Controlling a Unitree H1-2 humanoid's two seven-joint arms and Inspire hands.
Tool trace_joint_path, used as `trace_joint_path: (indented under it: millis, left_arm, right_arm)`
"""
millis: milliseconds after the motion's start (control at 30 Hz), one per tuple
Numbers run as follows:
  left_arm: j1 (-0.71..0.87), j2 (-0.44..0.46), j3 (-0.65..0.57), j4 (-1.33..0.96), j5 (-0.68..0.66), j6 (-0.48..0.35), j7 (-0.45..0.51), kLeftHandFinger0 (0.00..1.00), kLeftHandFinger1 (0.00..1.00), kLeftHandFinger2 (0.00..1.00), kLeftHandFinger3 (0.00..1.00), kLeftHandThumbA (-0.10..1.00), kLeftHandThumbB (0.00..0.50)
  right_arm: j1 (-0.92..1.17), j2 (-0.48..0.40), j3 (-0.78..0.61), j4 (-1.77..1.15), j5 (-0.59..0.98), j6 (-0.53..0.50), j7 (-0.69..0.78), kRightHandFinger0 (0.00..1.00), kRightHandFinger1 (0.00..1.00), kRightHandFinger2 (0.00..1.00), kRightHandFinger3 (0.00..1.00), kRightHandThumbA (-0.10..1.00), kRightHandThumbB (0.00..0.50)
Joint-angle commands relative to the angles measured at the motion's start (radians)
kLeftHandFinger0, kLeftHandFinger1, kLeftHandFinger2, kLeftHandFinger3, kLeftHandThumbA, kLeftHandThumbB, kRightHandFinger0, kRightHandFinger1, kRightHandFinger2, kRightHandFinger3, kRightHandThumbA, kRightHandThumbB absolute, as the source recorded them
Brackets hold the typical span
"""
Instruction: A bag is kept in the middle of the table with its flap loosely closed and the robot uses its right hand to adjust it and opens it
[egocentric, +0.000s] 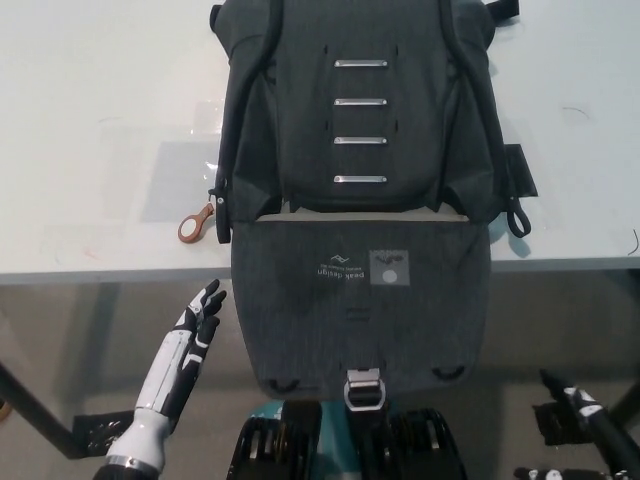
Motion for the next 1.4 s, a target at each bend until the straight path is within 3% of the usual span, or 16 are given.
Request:
trace_joint_path:
  millis: [0,100,167,300,400,500,800,1233,1367]
  left_arm:
    - [0.005,-0.005,0.006,-0.020,-0.012,-0.031,0.008,1.00,1.00,1.00,1.00,1.00,0.231]
    - [0.037,-0.014,0.003,-0.034,-0.026,-0.046,0.004,1.00,1.00,1.00,1.00,1.00,0.226]
    - [0.045,-0.021,0.004,-0.037,-0.040,-0.046,0.001,1.00,1.00,1.00,1.00,1.00,0.231]
    - [0.086,-0.027,0.007,-0.052,-0.051,-0.055,0.000,1.00,1.00,1.00,1.00,1.00,0.258]
    - [0.105,-0.028,0.010,-0.066,-0.050,-0.048,0.003,1.00,1.00,1.00,1.00,1.00,0.256]
    - [0.119,-0.034,0.014,-0.070,-0.064,-0.047,0.003,1.00,1.00,1.00,1.00,1.00,0.240]
    - [0.129,-0.029,0.027,-0.082,-0.080,-0.044,0.003,1.00,1.00,1.00,1.00,1.00,0.193]
    - [0.135,-0.034,0.033,-0.080,-0.082,-0.042,0.003,1.00,1.00,1.00,1.00,1.00,0.186]
    - [0.142,-0.034,0.033,-0.100,-0.080,-0.014,0.002,1.00,1.00,1.00,1.00,1.00,0.189]
  right_arm:
    - [0.017,0.074,-0.108,0.009,0.138,-0.068,-0.039,1.00,1.00,1.00,1.00,1.00,0.257]
    - [0.038,0.138,-0.142,-0.002,0.182,-0.197,-0.027,1.00,1.00,1.00,1.00,1.00,0.240]
    - [0.037,0.155,-0.152,-0.007,0.201,-0.222,-0.010,1.00,1.00,1.00,1.00,1.00,0.232]
    - [0.035,0.174,-0.150,-0.003,0.220,-0.232,0.014,1.00,1.00,1.00,1.00,1.00,0.290]
    - [0.032,0.173,-0.142,0.007,0.220,-0.252,0.022,1.00,1.00,1.00,1.00,1.00,0.267]
    - [0.026,0.161,-0.133,0.016,0.224,-0.255,0.037,1.00,1.00,1.00,1.00,1.00,0.292]
    - [0.001,0.154,-0.113,0.054,0.215,-0.282,0.047,1.00,1.00,1.00,1.00,1.00,0.250]
    - [-0.029,0.134,-0.090,0.114,0.182,-0.325,0.047,1.00,1.00,1.00,1.00,1.00,0.198]
    - [-0.038,0.130,-0.077,0.125,0.161,-0.321,0.039,1.00,1.00,1.00,1.00,1.00,0.221]
